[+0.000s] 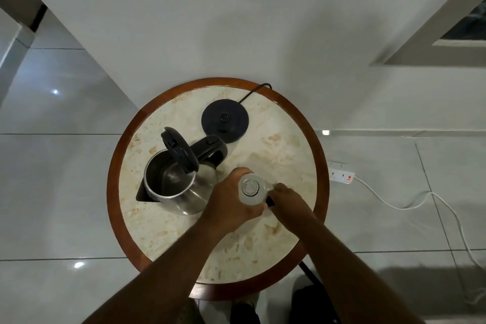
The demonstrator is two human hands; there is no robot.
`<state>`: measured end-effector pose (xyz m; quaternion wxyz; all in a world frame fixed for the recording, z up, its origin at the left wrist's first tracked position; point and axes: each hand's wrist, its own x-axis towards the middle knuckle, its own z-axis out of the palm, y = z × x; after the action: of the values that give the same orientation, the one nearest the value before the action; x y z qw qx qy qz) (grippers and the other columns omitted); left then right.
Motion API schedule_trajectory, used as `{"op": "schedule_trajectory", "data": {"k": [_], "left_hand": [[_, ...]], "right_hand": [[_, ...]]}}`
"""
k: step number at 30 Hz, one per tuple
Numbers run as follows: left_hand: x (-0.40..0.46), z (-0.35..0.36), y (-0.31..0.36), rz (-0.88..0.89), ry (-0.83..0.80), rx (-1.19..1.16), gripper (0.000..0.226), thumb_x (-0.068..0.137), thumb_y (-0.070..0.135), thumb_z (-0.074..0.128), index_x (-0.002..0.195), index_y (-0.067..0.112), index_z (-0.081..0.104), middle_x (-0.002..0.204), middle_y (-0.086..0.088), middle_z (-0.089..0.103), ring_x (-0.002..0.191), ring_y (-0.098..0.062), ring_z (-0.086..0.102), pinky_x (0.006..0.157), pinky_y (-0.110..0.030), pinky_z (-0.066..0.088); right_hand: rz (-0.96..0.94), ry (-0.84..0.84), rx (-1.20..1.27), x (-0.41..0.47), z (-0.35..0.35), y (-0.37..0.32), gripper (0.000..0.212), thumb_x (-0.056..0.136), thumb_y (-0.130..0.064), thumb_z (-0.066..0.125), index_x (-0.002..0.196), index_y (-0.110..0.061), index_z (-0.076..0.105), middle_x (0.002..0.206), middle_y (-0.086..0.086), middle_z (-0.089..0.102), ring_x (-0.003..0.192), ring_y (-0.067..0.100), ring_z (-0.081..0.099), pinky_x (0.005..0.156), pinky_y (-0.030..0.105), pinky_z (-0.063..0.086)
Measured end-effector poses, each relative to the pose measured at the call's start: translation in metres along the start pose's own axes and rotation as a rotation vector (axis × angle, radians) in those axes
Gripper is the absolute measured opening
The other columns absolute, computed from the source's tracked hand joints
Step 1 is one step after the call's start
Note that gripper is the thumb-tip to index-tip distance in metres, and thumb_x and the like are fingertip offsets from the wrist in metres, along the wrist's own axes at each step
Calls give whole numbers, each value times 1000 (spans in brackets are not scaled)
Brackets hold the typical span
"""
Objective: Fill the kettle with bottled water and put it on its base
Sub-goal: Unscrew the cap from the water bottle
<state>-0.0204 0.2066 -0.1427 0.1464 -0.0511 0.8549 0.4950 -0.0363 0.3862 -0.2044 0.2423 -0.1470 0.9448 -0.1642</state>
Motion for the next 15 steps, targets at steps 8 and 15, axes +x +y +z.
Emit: {"op": "schedule_trajectory", "data": {"k": [8,15], "left_hand": [[-15,-3,2,-159,-113,-141,91,53,48,88,132,34,44,125,15,54,117,-9,51,94,-27,49],[-81,-69,-78,-583,-251,-275,72,50,49,88,112,35,54,111,18,61,101,-7,58,73,-23,50]], "right_hand": [[-69,135,548,-16,0,-22,88,61,-55,82,135,-42,36,128,-20,55,115,3,53,95,29,49],[181,374,802,-10,21,-51,92,55,-51,86,131,-36,36,124,-15,55,113,1,52,92,15,42]]}}
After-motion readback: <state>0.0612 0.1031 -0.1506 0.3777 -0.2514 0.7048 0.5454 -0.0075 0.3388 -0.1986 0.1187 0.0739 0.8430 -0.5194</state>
